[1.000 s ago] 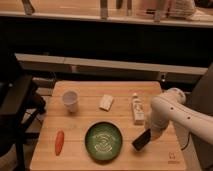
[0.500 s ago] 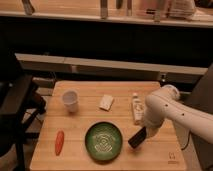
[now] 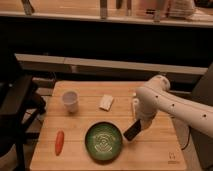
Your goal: Place the eraser in the ceramic cup
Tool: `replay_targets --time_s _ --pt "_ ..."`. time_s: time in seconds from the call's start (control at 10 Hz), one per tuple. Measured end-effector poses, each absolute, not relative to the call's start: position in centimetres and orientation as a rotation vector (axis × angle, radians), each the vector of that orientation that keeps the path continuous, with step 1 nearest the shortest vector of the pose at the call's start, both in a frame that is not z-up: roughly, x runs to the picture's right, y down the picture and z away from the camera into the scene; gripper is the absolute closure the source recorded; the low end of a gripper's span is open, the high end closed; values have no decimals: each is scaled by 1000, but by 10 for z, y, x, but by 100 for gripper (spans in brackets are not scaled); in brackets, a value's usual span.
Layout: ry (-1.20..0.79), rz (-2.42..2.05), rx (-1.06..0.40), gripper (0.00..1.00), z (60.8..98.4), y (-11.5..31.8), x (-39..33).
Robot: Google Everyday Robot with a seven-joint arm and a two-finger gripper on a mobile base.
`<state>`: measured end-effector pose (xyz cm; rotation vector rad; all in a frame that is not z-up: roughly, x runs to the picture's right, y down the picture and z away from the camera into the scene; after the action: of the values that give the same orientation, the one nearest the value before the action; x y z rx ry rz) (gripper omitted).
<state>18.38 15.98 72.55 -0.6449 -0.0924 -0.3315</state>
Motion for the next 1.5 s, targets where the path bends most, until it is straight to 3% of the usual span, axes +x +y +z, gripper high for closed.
replay_targets --time_s 1.5 --pt "-81 -430 -588 95 743 95 125"
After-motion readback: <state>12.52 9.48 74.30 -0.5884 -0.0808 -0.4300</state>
